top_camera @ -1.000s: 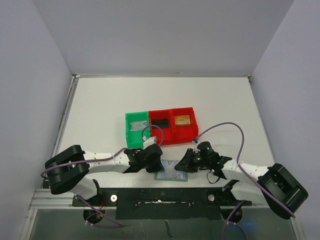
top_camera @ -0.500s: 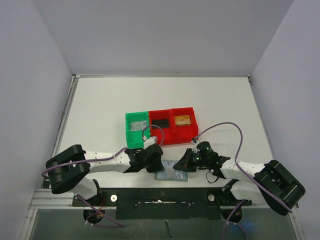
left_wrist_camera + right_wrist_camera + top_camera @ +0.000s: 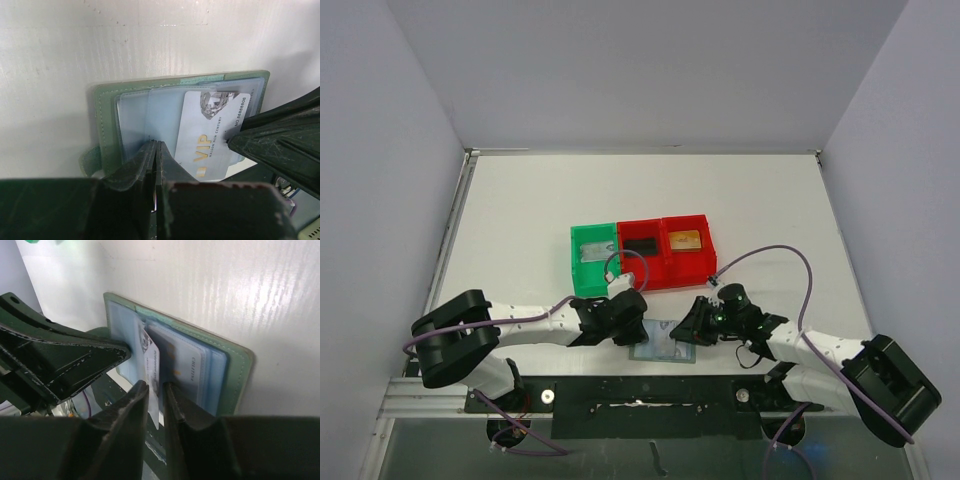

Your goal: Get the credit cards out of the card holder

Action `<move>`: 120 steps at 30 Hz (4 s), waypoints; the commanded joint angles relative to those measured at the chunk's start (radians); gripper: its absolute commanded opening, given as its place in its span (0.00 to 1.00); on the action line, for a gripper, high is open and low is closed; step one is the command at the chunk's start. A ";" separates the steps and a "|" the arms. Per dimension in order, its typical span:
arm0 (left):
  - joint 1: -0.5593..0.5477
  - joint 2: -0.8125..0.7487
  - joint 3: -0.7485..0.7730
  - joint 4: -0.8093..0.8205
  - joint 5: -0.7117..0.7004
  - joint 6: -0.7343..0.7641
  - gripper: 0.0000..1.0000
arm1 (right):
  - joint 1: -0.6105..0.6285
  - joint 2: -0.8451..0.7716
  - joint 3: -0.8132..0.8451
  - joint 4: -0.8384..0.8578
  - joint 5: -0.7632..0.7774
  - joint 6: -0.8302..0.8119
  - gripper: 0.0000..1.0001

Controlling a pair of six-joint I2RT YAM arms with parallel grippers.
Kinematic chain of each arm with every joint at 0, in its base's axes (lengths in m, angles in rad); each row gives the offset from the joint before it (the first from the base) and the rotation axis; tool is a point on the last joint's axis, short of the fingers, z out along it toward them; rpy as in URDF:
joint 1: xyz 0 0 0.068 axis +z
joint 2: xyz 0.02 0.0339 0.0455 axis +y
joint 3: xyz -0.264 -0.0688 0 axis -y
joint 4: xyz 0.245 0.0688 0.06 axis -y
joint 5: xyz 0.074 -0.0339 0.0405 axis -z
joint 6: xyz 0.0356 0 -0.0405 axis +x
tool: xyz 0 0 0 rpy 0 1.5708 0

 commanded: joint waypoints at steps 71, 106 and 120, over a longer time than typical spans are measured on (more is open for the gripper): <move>0.210 -0.501 -0.233 0.167 0.203 -0.039 0.62 | 0.081 0.059 0.189 0.075 -0.013 -0.030 0.00; 0.344 -0.553 -0.471 0.948 0.541 -0.213 0.39 | 0.077 -0.158 0.164 0.296 -0.113 0.019 0.00; 0.359 -0.713 -0.448 0.717 0.438 -0.162 0.46 | 0.067 -0.255 0.226 -0.034 0.015 -0.058 0.00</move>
